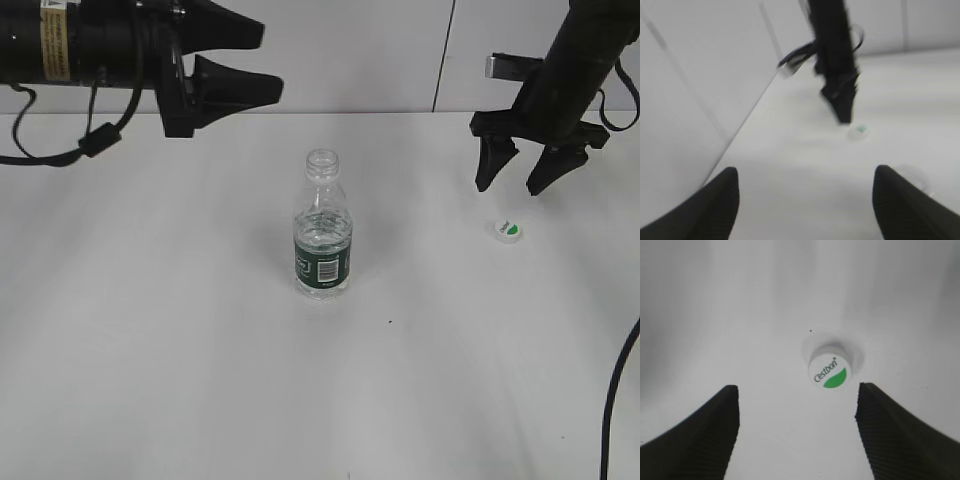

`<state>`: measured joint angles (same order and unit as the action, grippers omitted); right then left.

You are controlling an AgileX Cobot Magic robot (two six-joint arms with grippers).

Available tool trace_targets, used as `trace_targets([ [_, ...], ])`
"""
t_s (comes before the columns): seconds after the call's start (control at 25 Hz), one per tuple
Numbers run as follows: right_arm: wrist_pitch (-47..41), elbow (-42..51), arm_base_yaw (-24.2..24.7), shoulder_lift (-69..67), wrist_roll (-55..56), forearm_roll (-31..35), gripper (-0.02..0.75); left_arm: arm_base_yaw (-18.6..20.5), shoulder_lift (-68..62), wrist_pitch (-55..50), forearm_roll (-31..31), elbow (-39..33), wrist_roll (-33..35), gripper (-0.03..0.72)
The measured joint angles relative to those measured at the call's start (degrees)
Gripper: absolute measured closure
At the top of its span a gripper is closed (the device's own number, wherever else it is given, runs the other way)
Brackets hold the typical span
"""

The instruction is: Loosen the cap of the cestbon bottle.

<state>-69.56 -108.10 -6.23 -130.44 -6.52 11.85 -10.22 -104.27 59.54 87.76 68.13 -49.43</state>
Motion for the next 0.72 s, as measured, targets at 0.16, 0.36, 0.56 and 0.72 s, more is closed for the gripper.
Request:
trace_targets([
  [0.16, -0.1, -2.4, 0.0, 0.0, 0.1, 3.1, 0.183, 1.1, 4.2, -23.2, 8.6, 0.0, -0.9, 0.189],
  [0.36, -0.1, -6.9, 0.0, 1.9, 0.9, 4.7, 0.183, 1.2, 5.8, -42.5, 12.5, 0.0, -4.7, 0.207],
  [0.56, -0.1, -8.9, 0.0, 5.7, 1.2, 4.8, 0.183, 1.2, 5.8, -61.0, 5.6, 0.0, -9.7, 0.241],
  [0.72, -0.2, -8.9, 0.0, 7.8, 1.4, 2.5, 0.183, 1.2, 5.8, -75.4, -10.7, 0.0, -8.2, 0.252],
])
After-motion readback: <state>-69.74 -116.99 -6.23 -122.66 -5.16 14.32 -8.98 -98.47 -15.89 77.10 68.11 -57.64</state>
